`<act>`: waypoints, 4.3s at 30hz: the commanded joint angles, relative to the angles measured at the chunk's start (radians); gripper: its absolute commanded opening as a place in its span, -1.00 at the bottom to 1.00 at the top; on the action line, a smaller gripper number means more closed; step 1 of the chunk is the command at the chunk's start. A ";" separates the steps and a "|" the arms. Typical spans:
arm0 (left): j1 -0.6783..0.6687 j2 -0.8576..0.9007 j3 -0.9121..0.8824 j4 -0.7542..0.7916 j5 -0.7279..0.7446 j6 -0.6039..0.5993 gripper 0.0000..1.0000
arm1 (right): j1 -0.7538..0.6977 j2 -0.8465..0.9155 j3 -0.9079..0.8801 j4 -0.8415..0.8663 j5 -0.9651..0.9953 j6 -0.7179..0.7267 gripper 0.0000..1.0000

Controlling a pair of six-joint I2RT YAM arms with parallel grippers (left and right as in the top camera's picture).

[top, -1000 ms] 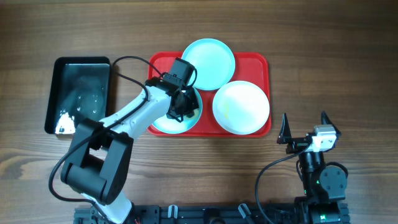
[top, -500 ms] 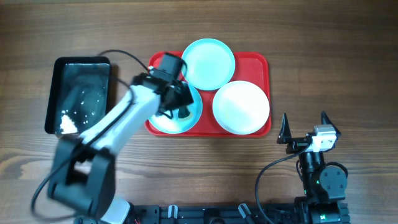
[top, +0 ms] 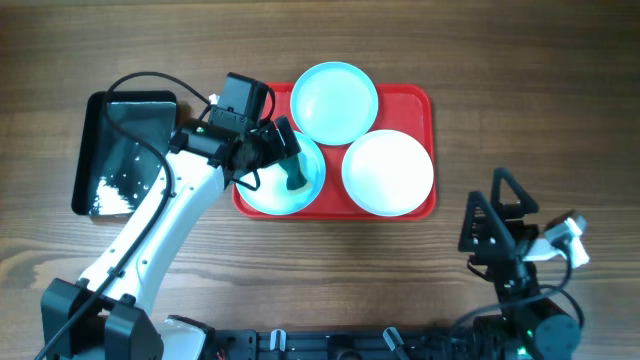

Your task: Clean dirty plates on tray and stack at the side

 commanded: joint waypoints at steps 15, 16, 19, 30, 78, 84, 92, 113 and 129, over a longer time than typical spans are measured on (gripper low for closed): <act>0.000 0.006 0.000 0.003 -0.002 0.005 1.00 | -0.002 1.038 1.199 -1.061 -0.375 -0.523 0.95; 0.000 0.006 0.000 0.003 -0.002 0.005 1.00 | -0.002 1.061 1.199 -1.044 -0.409 -0.528 0.84; 0.000 0.006 0.000 0.003 -0.002 0.005 1.00 | 0.034 1.185 1.228 -1.107 -0.480 -0.590 0.55; 0.000 0.006 0.000 0.006 -0.003 0.005 1.00 | 0.219 1.736 1.432 -1.307 -0.222 -0.467 1.00; 0.000 0.069 -0.007 -0.092 -0.069 0.005 1.00 | 0.393 2.143 1.422 -1.046 -0.237 -0.741 -0.69; 0.000 0.115 -0.007 -0.100 -0.059 0.005 1.00 | 0.393 2.145 1.422 -1.047 -0.237 -0.726 -0.70; 0.003 0.120 -0.007 -0.106 -0.058 0.005 1.00 | 0.393 2.146 1.422 -1.083 -0.238 -0.705 -0.49; -0.019 0.241 -0.007 -0.056 0.089 0.034 0.40 | 0.393 2.181 1.422 -1.077 -0.237 -0.678 -0.90; -0.024 0.320 -0.007 0.100 0.137 0.031 0.47 | 0.393 2.170 1.423 -1.073 -0.233 -0.652 -0.91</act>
